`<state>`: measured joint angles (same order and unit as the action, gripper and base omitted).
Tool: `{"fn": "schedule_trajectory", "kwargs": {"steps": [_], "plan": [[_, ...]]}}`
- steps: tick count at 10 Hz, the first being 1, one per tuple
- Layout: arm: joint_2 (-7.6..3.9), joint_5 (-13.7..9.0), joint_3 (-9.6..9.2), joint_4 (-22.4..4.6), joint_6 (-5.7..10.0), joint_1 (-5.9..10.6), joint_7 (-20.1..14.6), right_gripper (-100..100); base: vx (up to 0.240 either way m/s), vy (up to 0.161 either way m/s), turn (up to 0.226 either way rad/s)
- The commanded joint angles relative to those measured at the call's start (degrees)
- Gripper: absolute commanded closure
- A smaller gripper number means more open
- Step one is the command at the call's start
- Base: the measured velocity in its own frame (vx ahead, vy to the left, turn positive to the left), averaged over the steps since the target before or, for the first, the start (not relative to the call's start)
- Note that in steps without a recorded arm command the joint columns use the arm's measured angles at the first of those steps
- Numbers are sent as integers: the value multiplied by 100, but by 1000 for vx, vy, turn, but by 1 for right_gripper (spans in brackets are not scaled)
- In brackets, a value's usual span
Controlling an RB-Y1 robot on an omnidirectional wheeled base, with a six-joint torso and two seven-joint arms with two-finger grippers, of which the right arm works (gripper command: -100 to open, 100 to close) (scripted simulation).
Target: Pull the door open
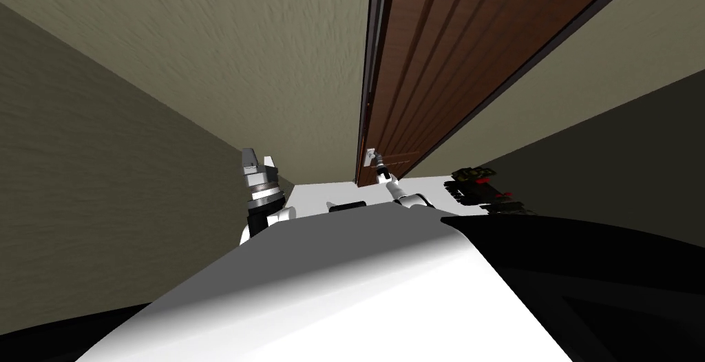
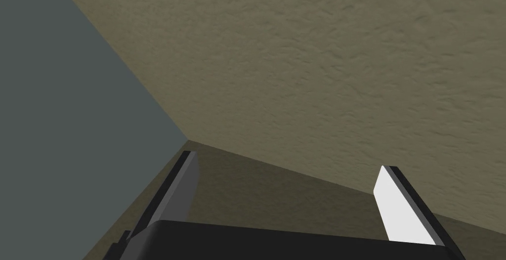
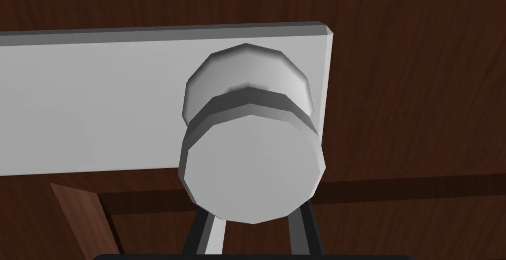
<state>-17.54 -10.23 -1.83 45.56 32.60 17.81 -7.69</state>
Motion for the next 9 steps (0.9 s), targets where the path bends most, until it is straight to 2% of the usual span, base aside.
{"fn": "schedule_trajectory", "kwargs": {"steps": [1, 3, 4, 7, 8, 9], "plan": [[34, -97, -26, 60, 40, 43, -182, 100, -52, -51, 63], [40, -428, -3, 82, -8, 28, -547, 100, -62, -36, 119], [40, -428, -3, 82, -8, 28, -558, 100, -53, -39, 69], [49, -918, 30, 115, -79, 5, -1079, 100, -61, -56, 153], [49, -918, 30, 115, -79, 5, -1122, 100, -50, -38, 66], [52, -1079, 41, 126, -103, -3, -1309, 100, -60, -18, 107]]}}
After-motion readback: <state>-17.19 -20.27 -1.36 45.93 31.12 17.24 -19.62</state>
